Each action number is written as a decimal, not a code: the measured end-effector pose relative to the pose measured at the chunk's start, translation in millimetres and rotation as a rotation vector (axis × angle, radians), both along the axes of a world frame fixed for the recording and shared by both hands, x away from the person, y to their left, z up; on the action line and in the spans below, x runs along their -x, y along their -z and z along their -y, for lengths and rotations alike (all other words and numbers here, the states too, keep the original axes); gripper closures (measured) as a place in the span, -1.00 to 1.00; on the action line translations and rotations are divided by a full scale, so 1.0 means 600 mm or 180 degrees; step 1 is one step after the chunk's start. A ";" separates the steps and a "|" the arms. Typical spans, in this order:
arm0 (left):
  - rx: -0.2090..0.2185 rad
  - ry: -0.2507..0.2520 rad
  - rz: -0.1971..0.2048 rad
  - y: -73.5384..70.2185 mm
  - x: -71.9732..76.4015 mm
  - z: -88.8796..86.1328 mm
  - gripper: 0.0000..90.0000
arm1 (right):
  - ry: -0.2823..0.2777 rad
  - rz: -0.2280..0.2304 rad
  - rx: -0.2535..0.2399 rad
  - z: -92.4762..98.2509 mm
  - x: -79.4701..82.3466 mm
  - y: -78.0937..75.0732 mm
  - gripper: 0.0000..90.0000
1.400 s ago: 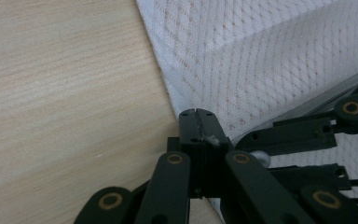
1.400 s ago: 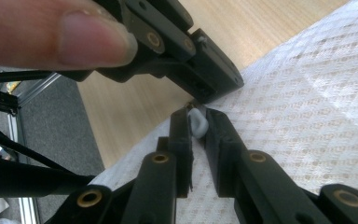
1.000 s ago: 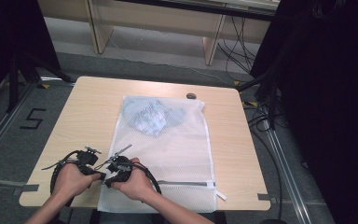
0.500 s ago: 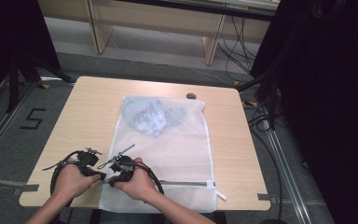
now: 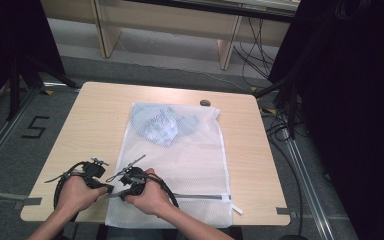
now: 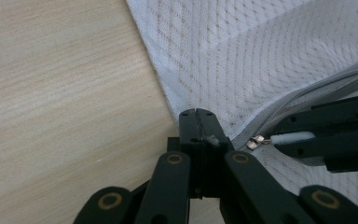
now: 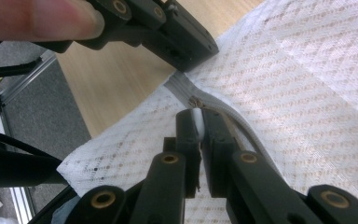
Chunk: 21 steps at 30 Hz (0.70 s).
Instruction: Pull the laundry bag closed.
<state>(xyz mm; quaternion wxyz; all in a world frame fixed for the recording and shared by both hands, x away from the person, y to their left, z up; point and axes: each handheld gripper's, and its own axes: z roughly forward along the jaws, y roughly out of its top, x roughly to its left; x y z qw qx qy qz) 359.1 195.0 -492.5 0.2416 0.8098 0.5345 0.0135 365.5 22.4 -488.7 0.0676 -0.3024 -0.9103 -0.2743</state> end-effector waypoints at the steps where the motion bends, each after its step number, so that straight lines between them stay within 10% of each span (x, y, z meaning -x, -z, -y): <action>1: 0.0007 0.0000 -0.0003 0.000 0.000 0.000 1.00 | 0.0047 -0.0035 0.0014 0.000 0.002 -0.001 0.93; 21: 0.0054 -0.0062 -0.0041 0.000 0.001 0.000 1.00 | 0.0096 -0.0156 0.0152 0.004 0.004 -0.010 0.93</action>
